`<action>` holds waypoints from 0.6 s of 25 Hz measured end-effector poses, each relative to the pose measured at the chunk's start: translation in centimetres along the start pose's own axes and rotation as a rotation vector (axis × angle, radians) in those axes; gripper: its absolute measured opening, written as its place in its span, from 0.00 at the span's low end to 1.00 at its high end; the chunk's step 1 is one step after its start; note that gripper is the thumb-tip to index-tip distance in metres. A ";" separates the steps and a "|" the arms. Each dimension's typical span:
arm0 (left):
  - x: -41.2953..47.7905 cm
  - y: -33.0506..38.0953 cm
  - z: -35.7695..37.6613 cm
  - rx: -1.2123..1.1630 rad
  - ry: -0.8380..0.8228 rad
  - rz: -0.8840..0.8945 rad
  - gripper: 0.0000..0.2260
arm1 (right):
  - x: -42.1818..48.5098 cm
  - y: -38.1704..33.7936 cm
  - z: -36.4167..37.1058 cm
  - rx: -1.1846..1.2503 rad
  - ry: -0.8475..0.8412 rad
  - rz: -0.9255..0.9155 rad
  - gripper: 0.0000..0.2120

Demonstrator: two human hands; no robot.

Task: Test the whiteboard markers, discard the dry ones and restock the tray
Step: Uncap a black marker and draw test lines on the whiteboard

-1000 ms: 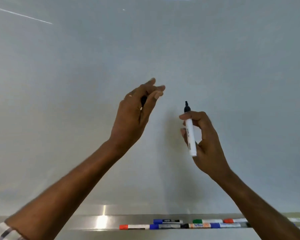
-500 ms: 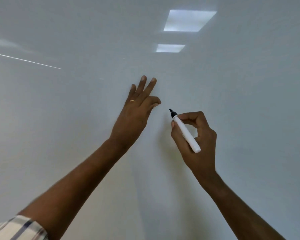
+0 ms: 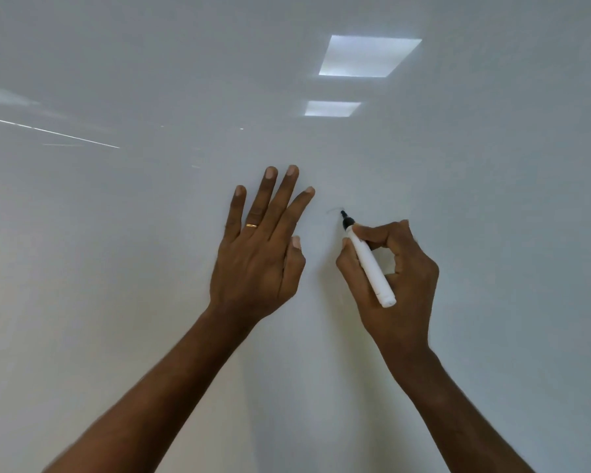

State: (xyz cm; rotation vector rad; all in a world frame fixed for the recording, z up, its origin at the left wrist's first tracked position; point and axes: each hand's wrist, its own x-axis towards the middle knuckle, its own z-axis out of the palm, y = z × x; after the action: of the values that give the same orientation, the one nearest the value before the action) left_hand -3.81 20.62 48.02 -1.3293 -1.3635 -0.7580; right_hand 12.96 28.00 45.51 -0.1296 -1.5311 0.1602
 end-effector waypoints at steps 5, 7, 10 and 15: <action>0.1 0.0 0.4 0.060 0.029 0.005 0.24 | -2.0 0.4 -0.5 0.009 -0.023 0.025 0.11; -0.1 0.0 0.5 0.087 0.038 0.005 0.23 | -3.8 0.7 -0.7 -0.046 -0.041 0.029 0.09; -0.1 0.0 0.4 0.096 0.034 -0.002 0.23 | -7.2 1.2 -1.1 -0.119 -0.089 0.055 0.07; -0.3 0.5 -0.1 0.063 -0.002 -0.022 0.26 | -7.7 -0.3 -2.5 0.031 -0.115 0.164 0.06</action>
State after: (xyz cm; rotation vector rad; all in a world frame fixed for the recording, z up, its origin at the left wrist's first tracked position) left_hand -3.38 20.55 47.69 -1.2675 -1.3945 -0.7233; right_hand 15.25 26.30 37.91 -0.2243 -1.6316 0.3263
